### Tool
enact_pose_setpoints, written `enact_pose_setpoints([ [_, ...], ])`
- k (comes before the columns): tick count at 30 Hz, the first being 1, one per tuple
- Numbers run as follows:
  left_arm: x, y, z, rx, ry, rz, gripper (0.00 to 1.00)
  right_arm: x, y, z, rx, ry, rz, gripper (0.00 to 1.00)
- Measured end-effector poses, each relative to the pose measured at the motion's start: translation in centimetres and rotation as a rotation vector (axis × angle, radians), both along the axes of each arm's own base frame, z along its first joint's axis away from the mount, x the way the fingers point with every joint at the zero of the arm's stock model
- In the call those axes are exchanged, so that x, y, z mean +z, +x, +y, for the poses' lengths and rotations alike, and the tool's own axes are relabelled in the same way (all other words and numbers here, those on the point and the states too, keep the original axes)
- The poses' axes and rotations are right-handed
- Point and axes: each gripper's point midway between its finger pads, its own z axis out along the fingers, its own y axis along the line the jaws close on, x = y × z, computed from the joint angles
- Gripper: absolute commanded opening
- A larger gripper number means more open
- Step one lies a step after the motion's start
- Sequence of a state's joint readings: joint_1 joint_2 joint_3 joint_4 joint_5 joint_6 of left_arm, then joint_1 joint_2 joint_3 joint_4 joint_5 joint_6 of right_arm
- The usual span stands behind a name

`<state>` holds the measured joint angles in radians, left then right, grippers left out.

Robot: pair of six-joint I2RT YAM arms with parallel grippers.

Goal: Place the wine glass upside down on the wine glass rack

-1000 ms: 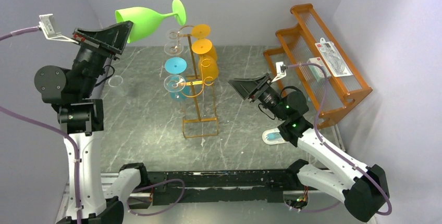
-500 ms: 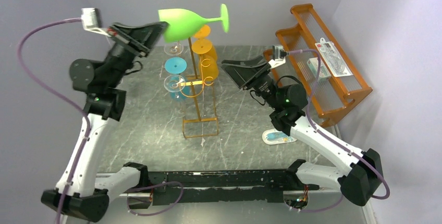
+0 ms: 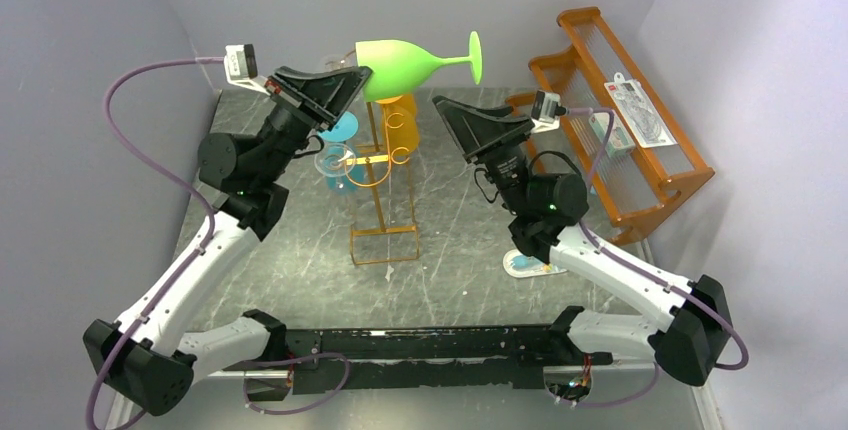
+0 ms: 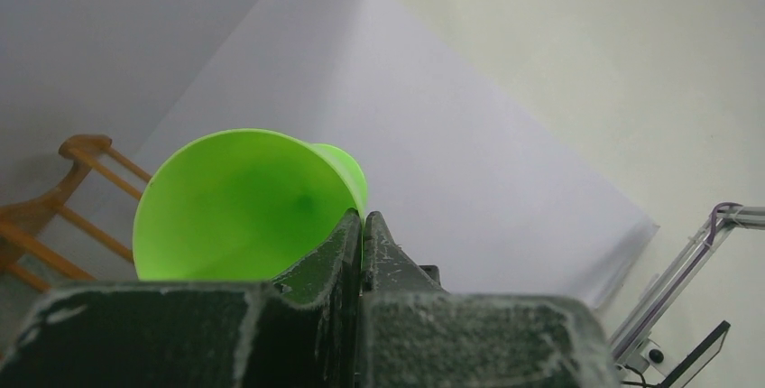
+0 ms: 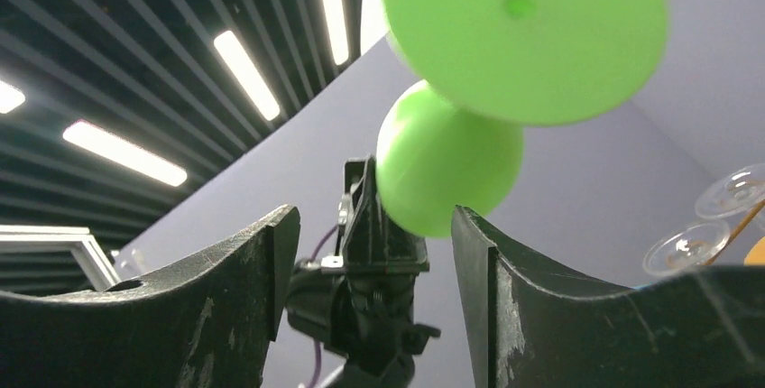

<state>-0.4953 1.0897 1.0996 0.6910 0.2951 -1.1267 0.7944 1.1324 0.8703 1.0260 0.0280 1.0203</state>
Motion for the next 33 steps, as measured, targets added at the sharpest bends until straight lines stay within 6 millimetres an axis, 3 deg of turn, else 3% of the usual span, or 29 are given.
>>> enact_pose_setpoints([
  [5,0.5,-1.5,0.8,0.002,-0.034,-0.055,0.05,0.9,1.5,0.0,-0.047,0.052,0.056,0.69],
  [11,1.8,-4.3,2.3,0.0,-0.094,-0.164,0.05,3.8,1.8,0.2,-0.074,0.108,0.059,0.7],
  [16,1.5,-4.7,2.5,0.0,-0.109,-0.193,0.05,6.0,1.5,1.4,-0.06,0.129,0.031,0.57],
  [18,1.2,-4.7,2.4,-0.001,-0.11,-0.194,0.05,5.8,1.5,2.0,-0.06,0.126,0.032,0.45],
  [20,1.1,-4.7,2.5,-0.001,-0.113,-0.201,0.05,5.4,1.8,2.1,-0.071,0.126,0.038,0.4],
  [28,0.0,-5.1,2.7,-0.001,-0.107,-0.199,0.05,4.4,1.9,2.2,-0.087,0.138,0.018,0.29],
  [33,-1.1,-5.7,3.0,-0.003,-0.111,-0.201,0.05,4.0,1.9,2.6,-0.083,0.13,0.006,0.28],
])
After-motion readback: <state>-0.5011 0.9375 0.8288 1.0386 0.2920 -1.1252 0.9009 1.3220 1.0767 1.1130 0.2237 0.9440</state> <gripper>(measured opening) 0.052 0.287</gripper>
